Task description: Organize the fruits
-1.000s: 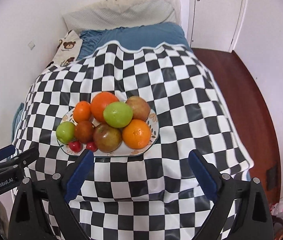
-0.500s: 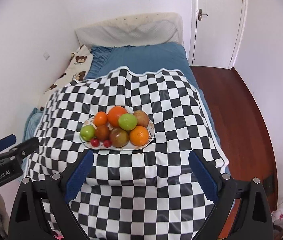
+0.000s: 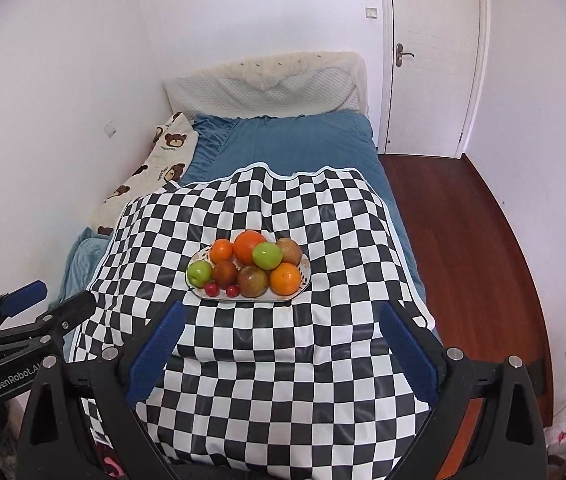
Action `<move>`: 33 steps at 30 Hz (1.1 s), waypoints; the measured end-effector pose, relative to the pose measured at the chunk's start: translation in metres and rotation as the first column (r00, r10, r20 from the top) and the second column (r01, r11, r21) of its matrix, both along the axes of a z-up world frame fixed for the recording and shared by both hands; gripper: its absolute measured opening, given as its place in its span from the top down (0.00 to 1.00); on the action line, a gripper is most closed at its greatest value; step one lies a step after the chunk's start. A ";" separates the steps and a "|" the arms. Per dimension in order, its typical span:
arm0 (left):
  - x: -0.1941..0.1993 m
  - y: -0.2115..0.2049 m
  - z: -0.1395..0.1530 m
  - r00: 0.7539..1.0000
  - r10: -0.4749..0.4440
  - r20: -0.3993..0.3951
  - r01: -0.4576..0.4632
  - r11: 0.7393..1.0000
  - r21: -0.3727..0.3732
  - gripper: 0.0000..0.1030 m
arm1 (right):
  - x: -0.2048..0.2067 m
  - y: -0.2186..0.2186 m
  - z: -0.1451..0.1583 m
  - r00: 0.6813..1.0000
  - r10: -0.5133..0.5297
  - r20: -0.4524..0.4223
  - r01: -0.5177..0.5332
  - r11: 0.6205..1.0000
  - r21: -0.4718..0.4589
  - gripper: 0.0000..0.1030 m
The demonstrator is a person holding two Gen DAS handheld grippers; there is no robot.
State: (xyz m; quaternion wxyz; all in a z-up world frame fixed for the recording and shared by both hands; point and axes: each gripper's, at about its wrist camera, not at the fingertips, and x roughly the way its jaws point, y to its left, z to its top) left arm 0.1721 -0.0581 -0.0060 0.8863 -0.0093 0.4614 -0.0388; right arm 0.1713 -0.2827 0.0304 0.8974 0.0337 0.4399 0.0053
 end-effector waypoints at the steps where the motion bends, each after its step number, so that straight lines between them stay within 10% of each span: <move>1: -0.001 0.000 0.001 1.000 -0.001 -0.001 0.001 1.000 -0.003 0.17 | -0.001 0.000 0.001 1.000 0.001 0.001 -0.001 1.000 -0.004 0.03; 22: -0.002 -0.002 -0.001 1.000 0.005 0.015 -0.005 1.000 0.005 0.17 | -0.002 -0.003 -0.002 1.000 -0.014 0.001 0.014 1.000 -0.006 0.03; 24: 0.001 -0.001 -0.005 1.000 0.018 0.009 -0.018 1.000 0.003 0.00 | 0.004 -0.002 -0.007 1.000 -0.022 0.006 0.022 1.000 -0.021 0.01; 33: 0.037 0.005 -0.040 0.997 0.077 -0.006 -0.077 0.996 0.038 0.00 | 0.044 -0.007 -0.044 0.999 -0.040 0.006 0.040 0.998 -0.050 0.01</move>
